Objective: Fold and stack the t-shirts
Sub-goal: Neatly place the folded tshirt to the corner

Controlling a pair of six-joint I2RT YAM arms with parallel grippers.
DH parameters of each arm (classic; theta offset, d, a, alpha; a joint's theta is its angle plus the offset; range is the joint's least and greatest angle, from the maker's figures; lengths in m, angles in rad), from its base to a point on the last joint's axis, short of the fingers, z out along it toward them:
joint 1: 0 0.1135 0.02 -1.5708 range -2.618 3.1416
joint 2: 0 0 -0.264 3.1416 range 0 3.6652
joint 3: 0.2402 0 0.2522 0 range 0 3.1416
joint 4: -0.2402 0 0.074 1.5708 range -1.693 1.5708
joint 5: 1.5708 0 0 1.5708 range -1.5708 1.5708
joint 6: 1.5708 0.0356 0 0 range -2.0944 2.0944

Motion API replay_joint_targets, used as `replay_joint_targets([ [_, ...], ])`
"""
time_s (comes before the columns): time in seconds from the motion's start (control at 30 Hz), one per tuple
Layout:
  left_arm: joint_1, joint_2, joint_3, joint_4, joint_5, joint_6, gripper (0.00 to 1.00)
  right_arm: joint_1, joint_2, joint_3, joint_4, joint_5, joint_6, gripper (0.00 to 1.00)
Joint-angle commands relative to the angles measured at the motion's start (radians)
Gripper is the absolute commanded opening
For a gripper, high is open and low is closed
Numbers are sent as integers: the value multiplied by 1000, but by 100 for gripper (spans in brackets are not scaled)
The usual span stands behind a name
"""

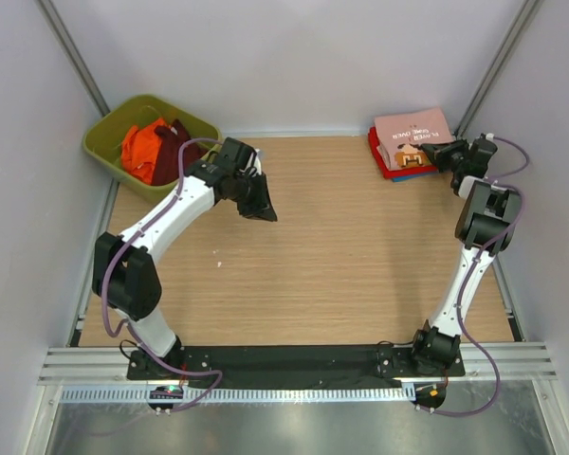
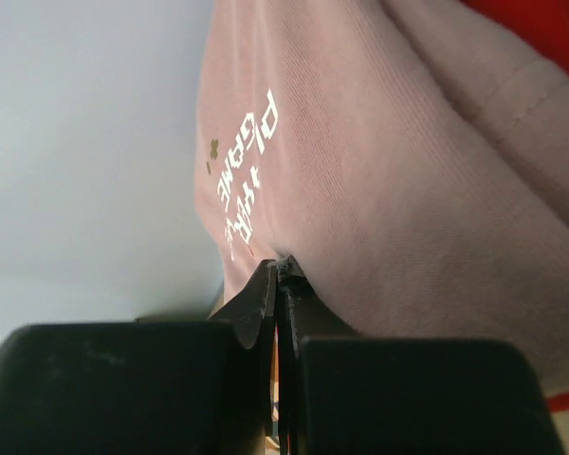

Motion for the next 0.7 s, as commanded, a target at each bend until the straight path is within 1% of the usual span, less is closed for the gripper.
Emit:
replay_joint_targets([
  [0.0,-4,2,27,14,28,8,13,-34,-5,15,-20,60,-68,1],
  [0.1,-6,5,29,16,31,3,13,-34,4,67,-60,36,-78,1],
  [0.17,-6,8,37,16,31,-2,13,-34,-5,81,-54,16,-67,1],
  [0.27,-4,10,53,10,30,-6,13,-24,-57,74,-45,7,-55,1],
  [0.4,-6,7,72,-1,28,-11,13,-19,-101,76,-71,57,-108,1],
  [0.53,-10,-3,67,-7,20,-14,13,-21,-63,103,-85,97,-136,1],
  [0.67,-17,-19,41,-12,7,-17,13,-21,-34,78,-76,135,-176,1],
])
